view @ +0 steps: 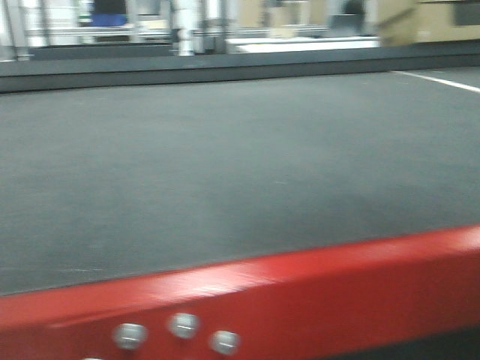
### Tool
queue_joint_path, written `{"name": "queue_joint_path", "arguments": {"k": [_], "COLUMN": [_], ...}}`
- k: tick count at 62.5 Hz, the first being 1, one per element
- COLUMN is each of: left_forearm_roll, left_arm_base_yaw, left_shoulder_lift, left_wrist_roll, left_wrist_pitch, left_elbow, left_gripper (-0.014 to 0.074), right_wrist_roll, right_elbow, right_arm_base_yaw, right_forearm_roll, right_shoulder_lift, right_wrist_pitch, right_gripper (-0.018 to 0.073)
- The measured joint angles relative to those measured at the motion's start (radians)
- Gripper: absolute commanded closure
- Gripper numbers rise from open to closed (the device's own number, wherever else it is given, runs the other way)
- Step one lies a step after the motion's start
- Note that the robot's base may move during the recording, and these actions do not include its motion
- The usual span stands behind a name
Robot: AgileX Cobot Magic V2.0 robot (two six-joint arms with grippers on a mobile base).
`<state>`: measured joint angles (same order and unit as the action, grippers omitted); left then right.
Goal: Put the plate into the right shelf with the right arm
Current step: 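Hold the plate in the right gripper while the base turns away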
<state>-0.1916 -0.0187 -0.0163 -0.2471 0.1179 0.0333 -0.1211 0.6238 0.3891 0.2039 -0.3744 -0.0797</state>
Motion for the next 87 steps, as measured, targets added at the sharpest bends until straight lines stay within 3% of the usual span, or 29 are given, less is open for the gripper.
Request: {"name": "queue_joint_path", "arguments": {"k": [87], "left_forearm_roll": [0.000], "left_arm_base_yaw": [0.000], "left_shoulder_lift": [0.000], "left_wrist_roll": [0.000], "left_wrist_pitch": [0.000], "left_elbow": [0.000], "left_gripper": [0.0643], "right_wrist_roll": [0.000], "right_elbow": [0.000], "right_arm_base_yaw": [0.000], "right_forearm_roll": [0.002], "right_shoulder_lift": [0.001], "right_wrist_pitch": [0.000], "right_gripper": [0.0531]}}
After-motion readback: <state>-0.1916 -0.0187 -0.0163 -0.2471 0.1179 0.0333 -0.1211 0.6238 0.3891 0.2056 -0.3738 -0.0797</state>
